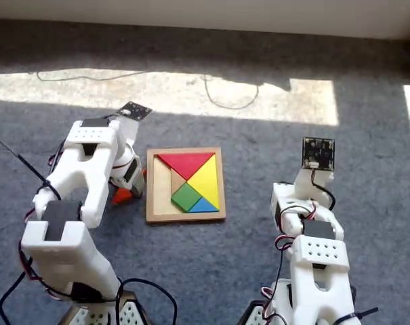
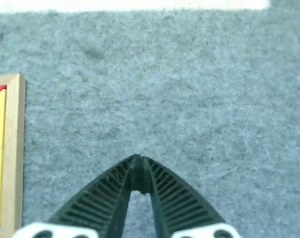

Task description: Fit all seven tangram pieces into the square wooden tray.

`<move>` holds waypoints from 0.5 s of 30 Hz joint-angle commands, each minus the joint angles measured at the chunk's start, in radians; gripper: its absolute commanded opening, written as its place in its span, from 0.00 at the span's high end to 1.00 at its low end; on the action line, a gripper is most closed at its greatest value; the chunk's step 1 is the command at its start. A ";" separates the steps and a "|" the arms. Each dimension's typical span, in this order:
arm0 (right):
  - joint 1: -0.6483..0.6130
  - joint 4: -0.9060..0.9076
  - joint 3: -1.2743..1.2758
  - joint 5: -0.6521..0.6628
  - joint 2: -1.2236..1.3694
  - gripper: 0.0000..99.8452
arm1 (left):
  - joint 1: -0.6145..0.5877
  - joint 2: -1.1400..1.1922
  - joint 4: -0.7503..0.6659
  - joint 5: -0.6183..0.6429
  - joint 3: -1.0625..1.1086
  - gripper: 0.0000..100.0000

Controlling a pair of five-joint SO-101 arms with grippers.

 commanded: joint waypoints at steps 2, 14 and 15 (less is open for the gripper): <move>-0.010 -0.028 -0.004 0.012 -0.016 0.99 | -0.019 0.067 0.035 0.000 -0.110 0.85; -0.010 -0.028 -0.004 0.012 -0.016 0.99 | -0.148 -0.185 0.081 -0.092 -0.110 0.82; -0.010 -0.028 -0.004 0.012 -0.016 0.99 | -0.143 -0.208 0.104 -0.100 -0.110 0.82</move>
